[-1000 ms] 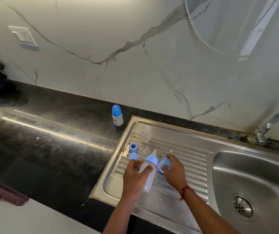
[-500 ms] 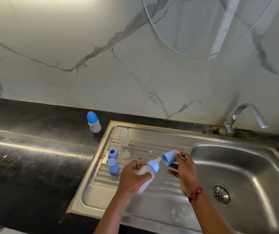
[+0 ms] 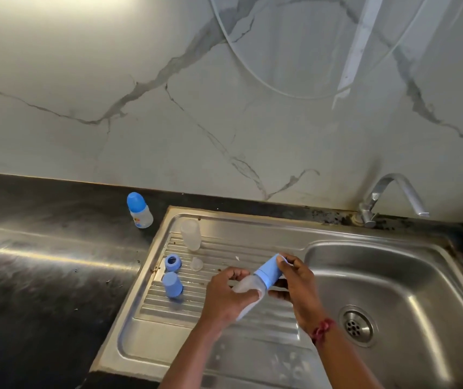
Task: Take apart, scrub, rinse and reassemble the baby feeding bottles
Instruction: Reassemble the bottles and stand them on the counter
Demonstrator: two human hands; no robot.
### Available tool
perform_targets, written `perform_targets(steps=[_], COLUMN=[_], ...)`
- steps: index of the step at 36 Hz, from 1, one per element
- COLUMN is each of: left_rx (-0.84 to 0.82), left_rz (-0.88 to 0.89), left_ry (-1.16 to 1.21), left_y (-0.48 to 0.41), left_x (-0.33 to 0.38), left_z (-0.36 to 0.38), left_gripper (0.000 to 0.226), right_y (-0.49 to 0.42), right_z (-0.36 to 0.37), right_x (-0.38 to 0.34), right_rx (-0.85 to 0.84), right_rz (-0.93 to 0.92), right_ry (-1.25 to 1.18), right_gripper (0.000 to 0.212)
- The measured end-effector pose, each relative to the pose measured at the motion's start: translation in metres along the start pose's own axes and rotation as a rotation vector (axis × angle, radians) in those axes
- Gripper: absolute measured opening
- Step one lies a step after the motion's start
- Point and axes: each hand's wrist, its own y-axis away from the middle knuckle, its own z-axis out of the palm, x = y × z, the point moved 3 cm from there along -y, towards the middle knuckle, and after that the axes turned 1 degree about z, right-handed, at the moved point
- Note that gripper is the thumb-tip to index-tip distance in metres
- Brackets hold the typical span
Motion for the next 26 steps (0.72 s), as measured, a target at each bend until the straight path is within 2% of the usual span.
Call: perform_targets(steps=[12,26], left_rx=[0.040,0.068], left_rz=[0.001,0.128], left_ry=[0.044,-0.101], left_y=[0.000,0.000], left_x=[-0.006,-0.011], left_z=[0.001,0.005], left_gripper=[0.042,0.044], right_y=[-0.001,0.002], right_z=[0.008,0.008], right_x=[0.007,0.016], right_rx=[0.005,0.030], right_rz=[-0.015,0.016], right_ry=[-0.005,-0.028], right_gripper=[0.018,0.019])
